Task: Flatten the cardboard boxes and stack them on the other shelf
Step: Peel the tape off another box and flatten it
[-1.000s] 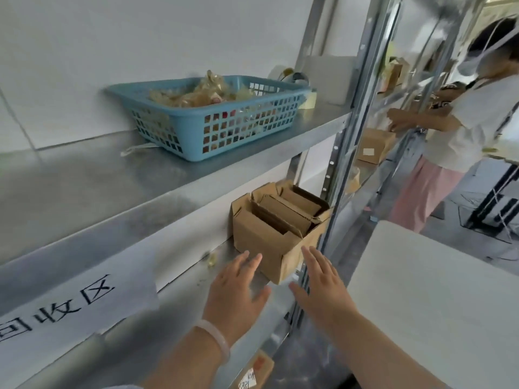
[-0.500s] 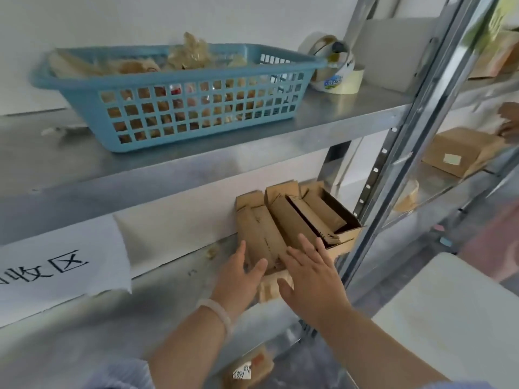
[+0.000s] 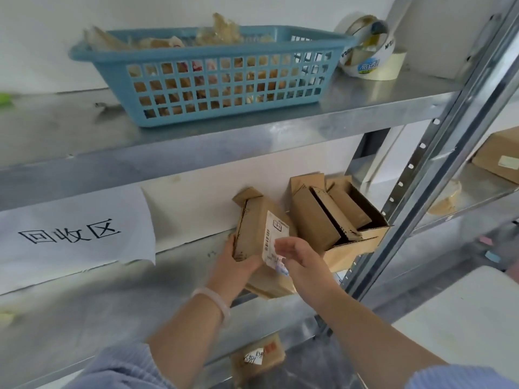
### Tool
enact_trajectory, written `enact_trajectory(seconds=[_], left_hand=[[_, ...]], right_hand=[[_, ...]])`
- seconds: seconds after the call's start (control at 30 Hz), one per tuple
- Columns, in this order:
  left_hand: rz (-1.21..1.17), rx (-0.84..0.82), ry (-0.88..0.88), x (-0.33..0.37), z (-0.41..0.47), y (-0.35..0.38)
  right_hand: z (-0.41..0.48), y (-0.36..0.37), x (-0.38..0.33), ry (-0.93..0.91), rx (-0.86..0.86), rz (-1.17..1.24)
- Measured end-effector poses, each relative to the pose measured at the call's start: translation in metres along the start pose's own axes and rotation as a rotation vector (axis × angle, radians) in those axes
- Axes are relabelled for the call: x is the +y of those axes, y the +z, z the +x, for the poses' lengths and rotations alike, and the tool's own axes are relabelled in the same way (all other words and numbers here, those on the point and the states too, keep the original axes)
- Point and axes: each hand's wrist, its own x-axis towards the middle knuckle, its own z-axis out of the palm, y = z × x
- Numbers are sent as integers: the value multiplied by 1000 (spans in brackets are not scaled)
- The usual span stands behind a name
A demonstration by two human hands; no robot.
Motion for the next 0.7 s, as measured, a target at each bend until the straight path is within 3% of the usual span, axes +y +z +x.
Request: enact_trajectory(seconds=[0.13, 0.27, 0.4, 0.53, 0.6, 0.7], left_hand=[[-333, -6, -34, -12, -14, -12], [-580, -67, -57, -18, -22, -21], [-334, -14, -71, -16, -29, -32], [-23, 442, 25, -12, -32, -53], [181, 544, 164, -9, -37, -66], [410, 631, 207, -10, -42, -86]], right_hand=[[5, 3, 5, 33, 198, -257], [18, 4, 0, 212, 43, 23], [23, 1, 0, 53, -41, 15], [27, -4, -14, -214, -175, -303], [29, -3, -22, -330, -210, -508], [35, 6, -34, -511, -286, -683]])
